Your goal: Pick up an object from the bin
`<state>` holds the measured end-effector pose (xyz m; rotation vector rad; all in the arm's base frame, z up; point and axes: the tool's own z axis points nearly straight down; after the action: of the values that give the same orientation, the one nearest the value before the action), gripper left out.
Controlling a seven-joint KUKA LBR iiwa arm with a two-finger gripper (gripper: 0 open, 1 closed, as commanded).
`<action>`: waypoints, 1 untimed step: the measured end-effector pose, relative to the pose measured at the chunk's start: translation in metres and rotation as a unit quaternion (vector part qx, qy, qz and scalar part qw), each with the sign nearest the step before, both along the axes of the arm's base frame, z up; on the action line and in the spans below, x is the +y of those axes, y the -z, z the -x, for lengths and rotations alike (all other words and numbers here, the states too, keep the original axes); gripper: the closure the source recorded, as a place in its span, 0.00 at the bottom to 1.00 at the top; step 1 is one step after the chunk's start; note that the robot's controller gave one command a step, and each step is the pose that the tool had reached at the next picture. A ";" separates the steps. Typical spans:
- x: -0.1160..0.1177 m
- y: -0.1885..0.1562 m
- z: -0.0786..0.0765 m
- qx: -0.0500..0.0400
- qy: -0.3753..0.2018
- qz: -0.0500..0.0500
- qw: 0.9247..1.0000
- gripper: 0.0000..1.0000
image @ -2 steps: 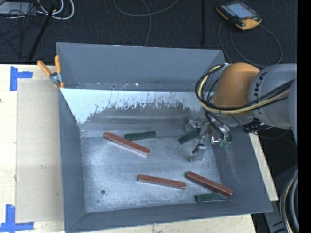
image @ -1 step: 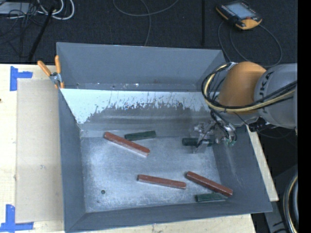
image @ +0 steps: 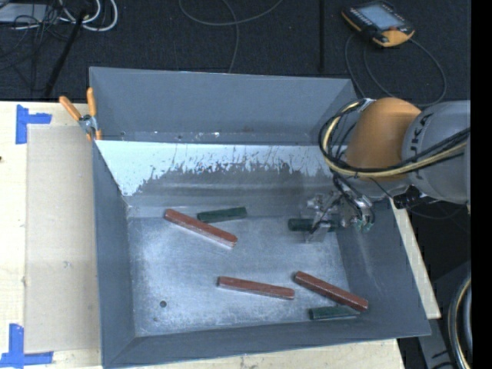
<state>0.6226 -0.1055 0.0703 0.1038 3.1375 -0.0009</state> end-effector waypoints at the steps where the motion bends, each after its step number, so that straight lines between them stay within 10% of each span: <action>1: 0.000 -0.003 0.001 0.002 0.000 0.000 1.000 1.00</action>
Offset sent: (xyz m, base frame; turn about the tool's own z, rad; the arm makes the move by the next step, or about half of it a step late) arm -0.0002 0.0001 0.0601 0.0000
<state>0.6214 -0.1051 0.0736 0.1038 3.1419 0.0003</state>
